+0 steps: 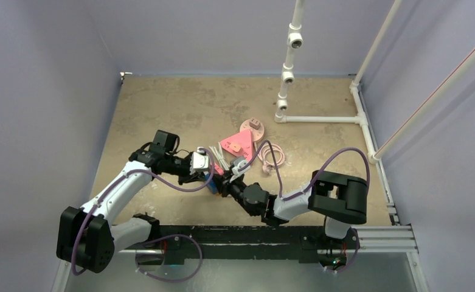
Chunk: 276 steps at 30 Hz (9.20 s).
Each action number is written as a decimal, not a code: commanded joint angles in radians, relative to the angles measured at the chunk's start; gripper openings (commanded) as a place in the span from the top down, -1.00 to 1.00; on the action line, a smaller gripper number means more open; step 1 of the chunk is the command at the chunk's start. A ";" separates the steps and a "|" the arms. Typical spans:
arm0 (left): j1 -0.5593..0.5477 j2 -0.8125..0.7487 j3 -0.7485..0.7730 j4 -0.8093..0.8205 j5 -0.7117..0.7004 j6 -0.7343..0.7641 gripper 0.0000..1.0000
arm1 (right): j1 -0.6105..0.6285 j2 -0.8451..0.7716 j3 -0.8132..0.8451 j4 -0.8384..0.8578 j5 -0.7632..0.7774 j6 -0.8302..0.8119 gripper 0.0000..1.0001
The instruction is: Insert the plug
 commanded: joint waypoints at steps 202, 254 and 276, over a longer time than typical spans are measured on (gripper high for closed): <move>0.020 0.601 0.222 -0.039 -0.607 -0.318 1.00 | 0.294 0.131 0.177 -0.574 0.333 0.389 1.00; 0.066 0.411 0.283 -0.121 -0.404 -0.380 1.00 | 0.192 -0.140 0.529 -1.136 0.132 0.313 0.01; 0.198 0.315 0.476 -0.232 -0.333 -0.441 -0.05 | 0.012 -0.390 0.579 -1.235 0.079 0.414 -0.98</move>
